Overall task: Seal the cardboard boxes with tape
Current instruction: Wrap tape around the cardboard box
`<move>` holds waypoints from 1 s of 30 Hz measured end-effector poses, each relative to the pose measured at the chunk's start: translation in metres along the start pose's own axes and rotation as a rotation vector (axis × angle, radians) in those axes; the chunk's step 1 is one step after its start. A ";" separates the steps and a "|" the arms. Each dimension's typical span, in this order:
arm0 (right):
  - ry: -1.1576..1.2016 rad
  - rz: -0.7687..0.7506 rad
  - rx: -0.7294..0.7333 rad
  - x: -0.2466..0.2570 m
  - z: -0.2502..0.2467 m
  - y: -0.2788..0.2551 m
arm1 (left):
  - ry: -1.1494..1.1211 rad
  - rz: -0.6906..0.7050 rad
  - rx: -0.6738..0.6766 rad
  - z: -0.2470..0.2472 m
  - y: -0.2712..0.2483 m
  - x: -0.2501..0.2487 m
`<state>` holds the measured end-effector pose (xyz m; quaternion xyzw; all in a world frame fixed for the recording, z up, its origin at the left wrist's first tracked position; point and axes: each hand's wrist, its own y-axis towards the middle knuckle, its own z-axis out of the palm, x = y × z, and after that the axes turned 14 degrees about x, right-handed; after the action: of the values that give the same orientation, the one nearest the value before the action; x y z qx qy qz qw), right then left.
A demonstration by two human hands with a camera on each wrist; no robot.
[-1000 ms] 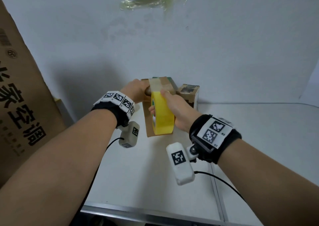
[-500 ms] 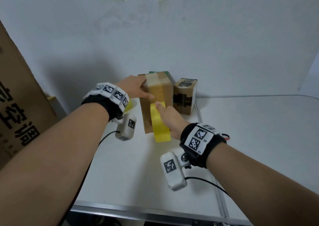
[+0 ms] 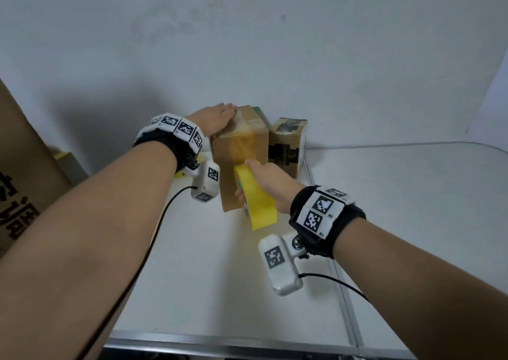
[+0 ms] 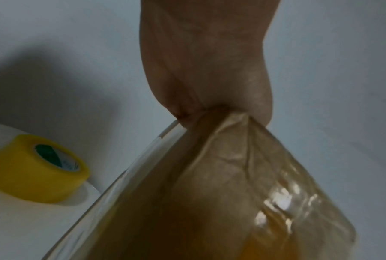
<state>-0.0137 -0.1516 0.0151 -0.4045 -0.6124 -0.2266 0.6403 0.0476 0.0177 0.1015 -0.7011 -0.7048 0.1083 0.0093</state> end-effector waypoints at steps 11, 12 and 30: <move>0.103 -0.027 0.081 0.010 -0.023 0.004 | 0.013 0.106 -0.083 0.017 -0.027 0.000; 0.102 -0.023 0.081 0.009 -0.024 0.004 | 0.044 0.143 -0.092 0.019 -0.030 0.000; -0.067 -0.070 0.059 -0.016 -0.032 -0.049 | 0.165 0.220 -0.123 0.037 -0.054 -0.012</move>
<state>-0.0351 -0.2078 0.0142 -0.3709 -0.6537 -0.2171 0.6229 -0.0119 0.0006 0.0756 -0.7798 -0.6259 0.0073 0.0125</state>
